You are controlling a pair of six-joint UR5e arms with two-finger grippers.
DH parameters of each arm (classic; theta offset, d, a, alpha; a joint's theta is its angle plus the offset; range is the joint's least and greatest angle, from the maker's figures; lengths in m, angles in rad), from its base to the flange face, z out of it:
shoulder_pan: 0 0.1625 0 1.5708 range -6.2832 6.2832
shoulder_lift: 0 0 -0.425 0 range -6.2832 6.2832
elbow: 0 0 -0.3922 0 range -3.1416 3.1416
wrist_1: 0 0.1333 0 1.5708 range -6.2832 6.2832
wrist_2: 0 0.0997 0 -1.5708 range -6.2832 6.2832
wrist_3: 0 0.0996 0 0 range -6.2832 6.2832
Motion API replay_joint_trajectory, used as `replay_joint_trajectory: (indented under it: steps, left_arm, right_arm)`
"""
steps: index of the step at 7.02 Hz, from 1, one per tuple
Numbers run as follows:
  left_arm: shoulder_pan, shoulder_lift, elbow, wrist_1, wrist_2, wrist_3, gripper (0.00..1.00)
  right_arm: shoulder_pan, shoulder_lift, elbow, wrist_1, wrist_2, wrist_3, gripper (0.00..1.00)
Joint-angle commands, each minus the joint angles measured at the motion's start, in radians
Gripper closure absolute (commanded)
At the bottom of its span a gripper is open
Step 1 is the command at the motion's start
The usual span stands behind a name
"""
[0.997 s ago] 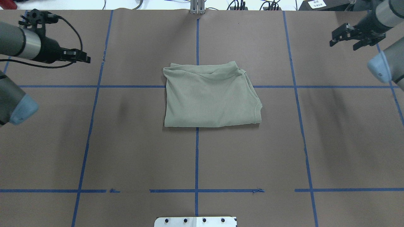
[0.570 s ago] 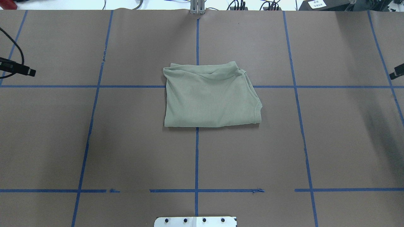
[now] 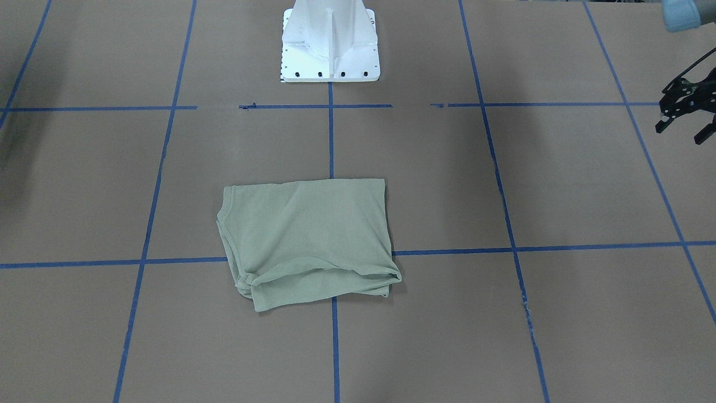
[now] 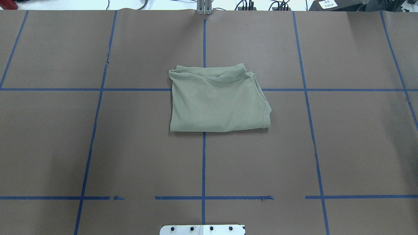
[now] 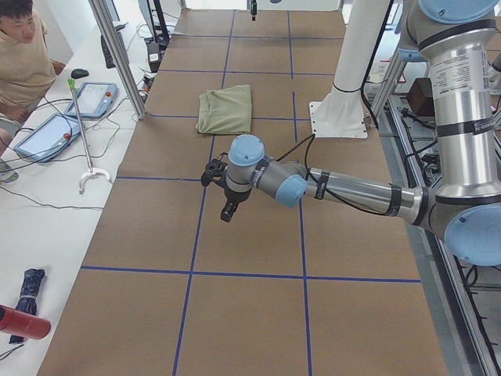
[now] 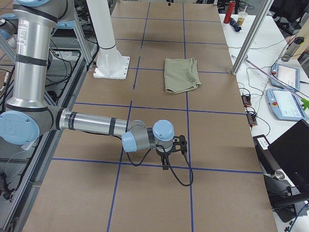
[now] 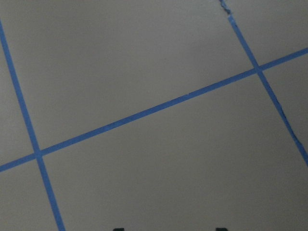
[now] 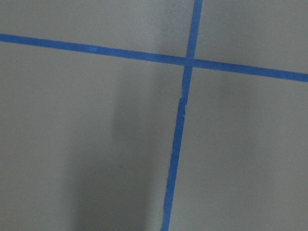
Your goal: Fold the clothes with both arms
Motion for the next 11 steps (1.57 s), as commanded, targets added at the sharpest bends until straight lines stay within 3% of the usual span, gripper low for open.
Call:
replay_joint_trajectory:
  steps: [1,5,6,7,8,11]
  left_arm:
    - [-0.103,-0.001,0.071,0.017,-0.026,0.111,0.01]
    - [-0.123,0.006,0.078,0.020,-0.017,0.100,0.01]
    - [-0.128,0.006,0.066,0.048,-0.025,0.095,0.01]
    - [-0.137,-0.022,0.061,0.163,-0.022,0.094,0.01]
    - [-0.142,-0.021,0.060,0.199,-0.017,0.100,0.01]
    - [-0.147,-0.021,0.044,0.200,-0.020,0.097,0.00]
  right_arm:
    - [0.007,0.024,0.020,-0.118,0.000,-0.067,0.00]
    - [-0.002,0.050,0.056,-0.208,-0.003,-0.076,0.00]
    - [0.011,0.050,0.108,-0.279,-0.007,-0.084,0.00]
    - [0.014,0.036,0.131,-0.288,-0.015,-0.092,0.00]
    - [0.011,0.001,0.157,-0.292,-0.018,-0.093,0.00]
    - [0.015,0.001,0.195,-0.326,-0.007,-0.087,0.00]
